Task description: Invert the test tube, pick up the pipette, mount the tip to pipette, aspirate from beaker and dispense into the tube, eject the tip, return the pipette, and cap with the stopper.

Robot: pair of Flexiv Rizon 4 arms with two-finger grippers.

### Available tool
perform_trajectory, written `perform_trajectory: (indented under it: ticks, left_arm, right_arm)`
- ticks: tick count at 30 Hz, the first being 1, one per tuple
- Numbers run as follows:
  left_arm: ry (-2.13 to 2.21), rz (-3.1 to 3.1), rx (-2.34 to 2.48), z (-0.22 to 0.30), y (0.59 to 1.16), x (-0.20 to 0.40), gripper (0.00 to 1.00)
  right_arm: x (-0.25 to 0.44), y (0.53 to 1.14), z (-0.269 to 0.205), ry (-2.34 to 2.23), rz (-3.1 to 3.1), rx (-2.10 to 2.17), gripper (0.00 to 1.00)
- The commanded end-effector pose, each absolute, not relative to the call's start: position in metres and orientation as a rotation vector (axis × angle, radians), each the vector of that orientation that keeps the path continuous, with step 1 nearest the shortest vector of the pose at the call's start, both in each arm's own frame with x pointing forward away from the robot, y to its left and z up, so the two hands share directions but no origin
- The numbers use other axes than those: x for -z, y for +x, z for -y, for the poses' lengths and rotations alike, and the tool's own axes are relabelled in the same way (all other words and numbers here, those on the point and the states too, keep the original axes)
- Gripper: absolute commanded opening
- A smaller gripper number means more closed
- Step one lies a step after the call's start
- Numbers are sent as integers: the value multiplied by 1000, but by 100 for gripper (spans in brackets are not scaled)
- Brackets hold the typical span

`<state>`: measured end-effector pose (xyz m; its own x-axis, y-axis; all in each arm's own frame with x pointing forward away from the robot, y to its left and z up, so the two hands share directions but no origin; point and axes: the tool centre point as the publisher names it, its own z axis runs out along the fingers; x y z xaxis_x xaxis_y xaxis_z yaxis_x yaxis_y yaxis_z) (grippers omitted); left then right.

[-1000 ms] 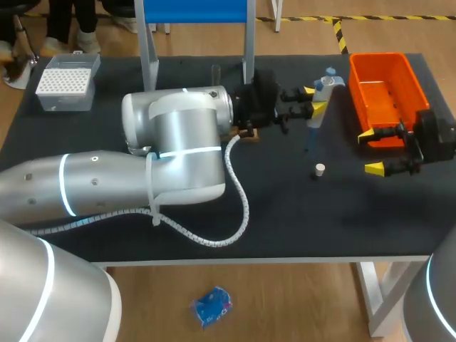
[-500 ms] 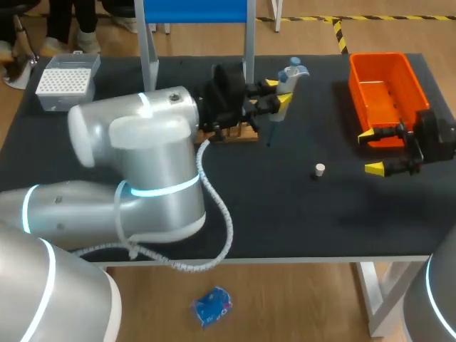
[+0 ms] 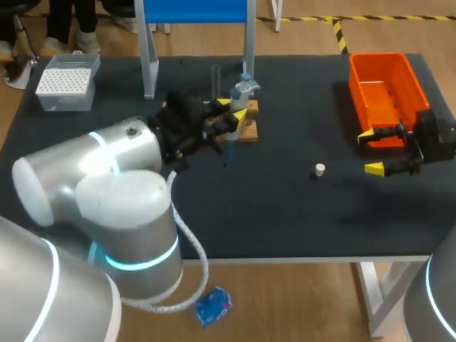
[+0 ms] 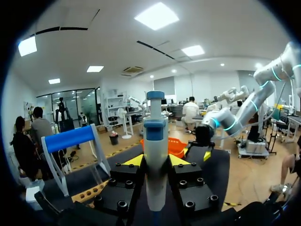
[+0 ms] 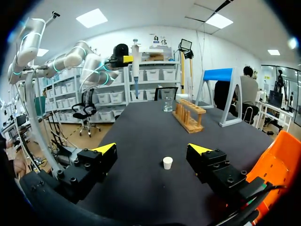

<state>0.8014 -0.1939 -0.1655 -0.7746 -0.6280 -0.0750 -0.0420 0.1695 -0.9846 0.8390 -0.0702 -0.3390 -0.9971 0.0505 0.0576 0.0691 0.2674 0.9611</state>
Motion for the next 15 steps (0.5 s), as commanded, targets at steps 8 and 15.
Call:
perform_trajectory:
  ticks: [8,15]
  left_arm:
    - [-633,-1955,1654,182,788,168,0]
    - [-657,-1949,1646,175,792,169,0]
  right_arm:
    - [339,838,70,-118,2491,1887,100]
    - [339,838,70,-118,2491,1887,100]
